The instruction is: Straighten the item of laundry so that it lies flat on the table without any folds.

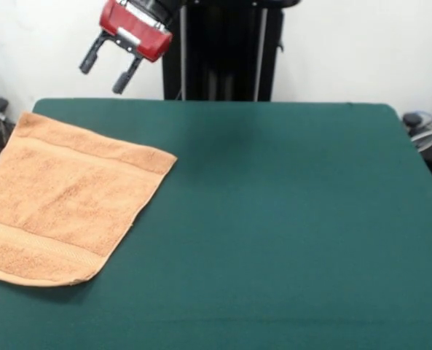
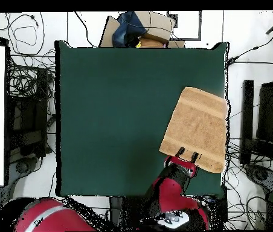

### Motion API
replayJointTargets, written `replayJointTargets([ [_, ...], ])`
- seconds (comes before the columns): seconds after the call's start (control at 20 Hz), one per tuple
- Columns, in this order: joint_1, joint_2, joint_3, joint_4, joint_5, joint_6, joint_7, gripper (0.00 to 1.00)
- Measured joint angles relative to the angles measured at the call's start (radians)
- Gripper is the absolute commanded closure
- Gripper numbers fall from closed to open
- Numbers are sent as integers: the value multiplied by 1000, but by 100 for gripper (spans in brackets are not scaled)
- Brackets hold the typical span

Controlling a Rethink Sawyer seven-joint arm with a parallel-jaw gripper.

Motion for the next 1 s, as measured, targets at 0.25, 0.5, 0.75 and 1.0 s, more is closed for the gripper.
replayJointTargets([
  [0.25, -82, -173, 127, -70, -240, 339, 0, 0],
  [0.5, -149, -273, 227, -102, -315, 524, 0, 0],
  [0.75, -157, -326, 283, -143, -328, 583, 0, 0],
  [1.0, -116, -318, 282, -202, -329, 556, 0, 0],
])
